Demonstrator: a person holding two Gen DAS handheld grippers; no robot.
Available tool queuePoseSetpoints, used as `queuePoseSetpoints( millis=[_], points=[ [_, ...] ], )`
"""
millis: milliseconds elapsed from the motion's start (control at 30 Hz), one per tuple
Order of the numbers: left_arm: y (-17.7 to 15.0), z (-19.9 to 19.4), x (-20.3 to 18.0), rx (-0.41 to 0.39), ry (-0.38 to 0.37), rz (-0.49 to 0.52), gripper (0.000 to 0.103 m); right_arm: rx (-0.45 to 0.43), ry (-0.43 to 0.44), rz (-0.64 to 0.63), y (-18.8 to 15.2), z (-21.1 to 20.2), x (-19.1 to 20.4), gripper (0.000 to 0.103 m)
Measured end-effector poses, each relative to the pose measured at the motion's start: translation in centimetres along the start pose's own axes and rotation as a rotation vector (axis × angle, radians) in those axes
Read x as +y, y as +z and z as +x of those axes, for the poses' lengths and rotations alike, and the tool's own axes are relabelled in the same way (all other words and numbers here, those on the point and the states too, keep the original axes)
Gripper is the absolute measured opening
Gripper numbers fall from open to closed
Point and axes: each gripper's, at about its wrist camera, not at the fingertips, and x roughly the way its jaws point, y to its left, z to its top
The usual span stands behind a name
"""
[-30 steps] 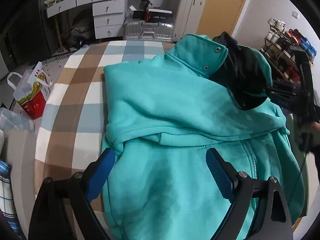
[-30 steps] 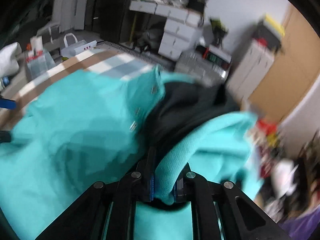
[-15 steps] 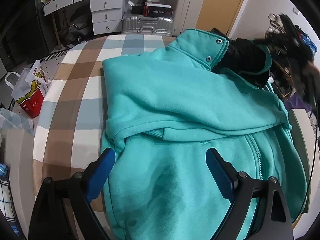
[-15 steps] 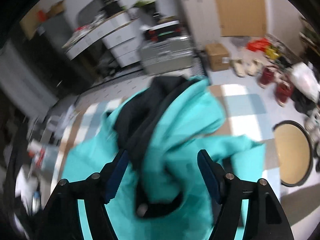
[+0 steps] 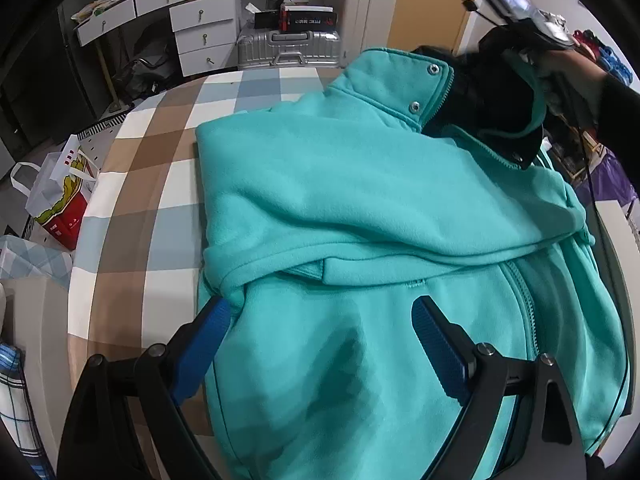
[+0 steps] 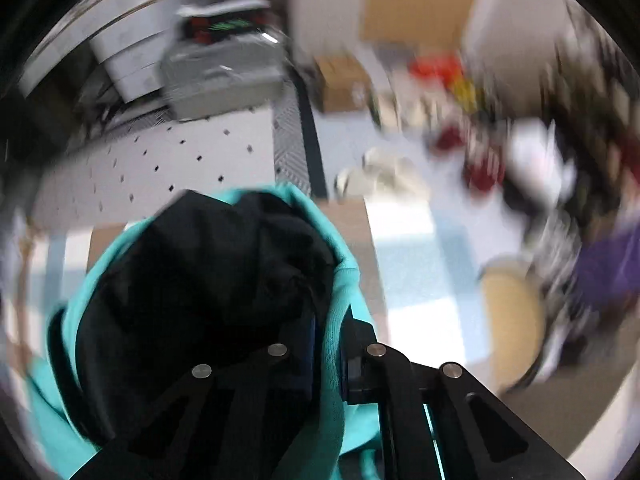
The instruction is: Fold large clothes
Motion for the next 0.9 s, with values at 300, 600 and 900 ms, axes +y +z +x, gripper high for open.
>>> queuePoseSetpoints(
  millis=[300,600,900],
  points=[
    [2.3,-4.9,-0.1,-0.251,0.048,0.015,0.090,-0.741,-0.030,-0.459,-10.5,-19.0,6.0,0.006],
    [12.9,-7.6,0.4,-0.504,0.038,0.036,0.090,-0.827,0.101,-0.474,-21.8,-22.1,6.4,0.006],
    [22.8,-2.0,-2.1,-0.306,-0.103,0.138,0.090,-0.800,0.178,-0.432,-23.7,-21.4,5.0,0.006]
  ],
)
